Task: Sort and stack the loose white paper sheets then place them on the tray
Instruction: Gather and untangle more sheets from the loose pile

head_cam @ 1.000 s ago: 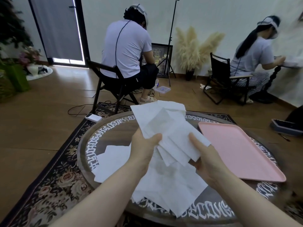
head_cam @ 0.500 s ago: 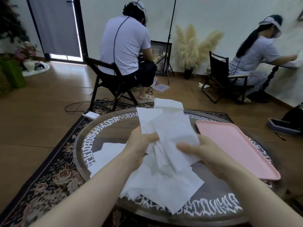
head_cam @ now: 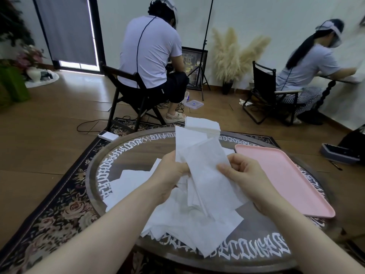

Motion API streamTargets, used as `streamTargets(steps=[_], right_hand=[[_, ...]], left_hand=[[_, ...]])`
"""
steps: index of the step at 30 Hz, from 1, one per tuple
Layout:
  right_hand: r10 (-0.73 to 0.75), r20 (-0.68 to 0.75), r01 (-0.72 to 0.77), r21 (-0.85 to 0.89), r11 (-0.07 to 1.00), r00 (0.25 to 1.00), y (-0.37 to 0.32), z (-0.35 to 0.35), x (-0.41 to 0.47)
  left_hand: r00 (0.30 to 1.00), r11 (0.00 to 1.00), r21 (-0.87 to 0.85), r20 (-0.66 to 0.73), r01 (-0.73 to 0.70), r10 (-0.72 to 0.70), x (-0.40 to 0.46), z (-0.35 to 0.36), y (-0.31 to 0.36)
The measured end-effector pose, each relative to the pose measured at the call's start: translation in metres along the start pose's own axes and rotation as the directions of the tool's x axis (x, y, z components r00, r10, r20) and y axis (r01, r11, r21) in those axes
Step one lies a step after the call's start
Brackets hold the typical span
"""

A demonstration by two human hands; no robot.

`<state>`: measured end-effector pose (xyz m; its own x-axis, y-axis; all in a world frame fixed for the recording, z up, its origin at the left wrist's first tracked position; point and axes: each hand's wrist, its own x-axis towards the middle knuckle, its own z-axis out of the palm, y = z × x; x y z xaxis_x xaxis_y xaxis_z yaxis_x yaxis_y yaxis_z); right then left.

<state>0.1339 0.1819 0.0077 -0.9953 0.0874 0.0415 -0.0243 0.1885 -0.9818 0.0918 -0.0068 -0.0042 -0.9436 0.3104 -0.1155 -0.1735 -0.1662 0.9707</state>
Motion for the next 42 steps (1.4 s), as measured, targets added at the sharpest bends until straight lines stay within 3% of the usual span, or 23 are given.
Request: streamTargets(steps=[4,7,11,15,20,23,27,31,36,38,42], right_hand=[[-0.023,-0.099,0.02,-0.027,0.999,0.995,0.0,0.003,-0.001],[-0.077,-0.154,0.055,-0.148,0.987,0.985,0.001,0.003,0.001],[-0.048,-0.109,0.036,-0.11,0.993,0.993,0.0,0.008,-0.001],[-0.122,-0.08,0.113,-0.099,0.989,0.989,-0.001,0.01,0.0],[-0.004,-0.171,0.029,0.147,0.989,0.985,-0.001,0.009,-0.001],[0.062,-0.173,-0.009,0.29,0.957,0.983,-0.004,0.005,0.001],[0.118,-0.227,0.013,0.503,0.864,0.967,-0.006,-0.007,0.005],[0.177,-0.171,-0.004,0.708,0.706,0.969,-0.001,-0.019,0.005],[0.125,0.149,-0.183,0.491,0.852,0.981,0.004,-0.015,-0.005],[0.112,0.13,-0.16,0.462,0.872,0.985,0.005,-0.008,-0.007],[0.044,-0.083,-0.014,0.334,0.943,0.996,0.008,-0.004,-0.005]], left_hand=[[1.0,1.0,0.001,0.007,-0.006,0.006,-0.002,0.001,0.0],[1.0,1.0,-0.013,0.013,-0.014,0.014,-0.002,0.001,0.0],[0.999,1.0,-0.019,0.03,-0.022,0.022,-0.004,0.001,0.0],[0.998,0.999,-0.053,0.062,-0.005,0.008,-0.007,0.002,0.001],[0.99,0.989,-0.149,0.143,0.015,0.006,-0.013,0.007,0.003],[0.997,0.995,-0.096,0.066,-0.036,0.043,-0.011,0.006,0.001],[0.997,0.992,-0.095,-0.018,-0.08,0.078,-0.006,0.004,0.0],[0.985,0.975,-0.161,-0.109,-0.153,0.137,-0.002,0.001,0.002],[0.977,0.973,-0.136,-0.132,-0.187,0.17,-0.001,0.001,0.002],[0.973,0.979,-0.065,-0.137,-0.195,0.185,-0.002,0.004,-0.001],[0.97,0.98,-0.064,-0.167,-0.187,0.174,-0.005,0.009,-0.002]])
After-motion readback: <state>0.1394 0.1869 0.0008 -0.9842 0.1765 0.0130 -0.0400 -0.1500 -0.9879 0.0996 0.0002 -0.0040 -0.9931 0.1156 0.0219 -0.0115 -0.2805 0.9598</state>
